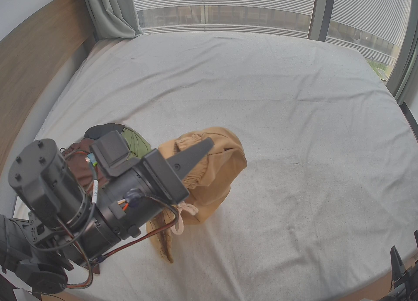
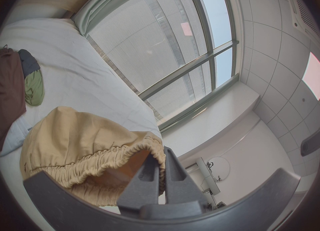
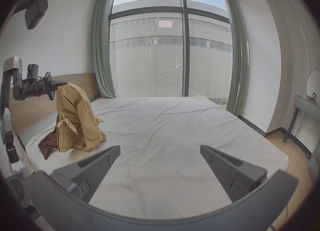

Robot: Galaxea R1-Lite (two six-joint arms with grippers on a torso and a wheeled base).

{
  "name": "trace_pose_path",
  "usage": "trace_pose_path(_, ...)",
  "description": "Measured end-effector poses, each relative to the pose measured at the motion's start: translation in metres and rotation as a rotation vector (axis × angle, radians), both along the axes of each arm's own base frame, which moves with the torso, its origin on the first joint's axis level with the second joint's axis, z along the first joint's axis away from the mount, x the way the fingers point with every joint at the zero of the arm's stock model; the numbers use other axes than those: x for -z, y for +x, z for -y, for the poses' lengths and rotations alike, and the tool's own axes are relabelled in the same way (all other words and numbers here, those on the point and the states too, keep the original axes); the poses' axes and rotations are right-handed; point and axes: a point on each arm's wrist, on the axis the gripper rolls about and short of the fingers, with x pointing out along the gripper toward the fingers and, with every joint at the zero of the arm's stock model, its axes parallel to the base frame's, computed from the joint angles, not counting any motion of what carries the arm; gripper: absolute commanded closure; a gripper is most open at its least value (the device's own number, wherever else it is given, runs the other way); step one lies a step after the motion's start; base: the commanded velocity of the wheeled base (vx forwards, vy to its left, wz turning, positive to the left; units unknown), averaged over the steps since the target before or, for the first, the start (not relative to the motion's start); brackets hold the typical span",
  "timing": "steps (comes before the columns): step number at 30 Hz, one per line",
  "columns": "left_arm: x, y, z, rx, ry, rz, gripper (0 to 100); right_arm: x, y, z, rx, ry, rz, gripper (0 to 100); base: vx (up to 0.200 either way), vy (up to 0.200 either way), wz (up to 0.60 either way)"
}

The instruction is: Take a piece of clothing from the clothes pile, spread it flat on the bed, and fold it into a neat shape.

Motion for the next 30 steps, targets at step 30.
trace_pose_path(30, -0.012, 0.000, 0.090, 0.328, -0.154, -0.069, 100, 0.000, 0.000, 0.000, 0.000, 0.000, 0.000, 0, 0.000, 0.000, 0.00)
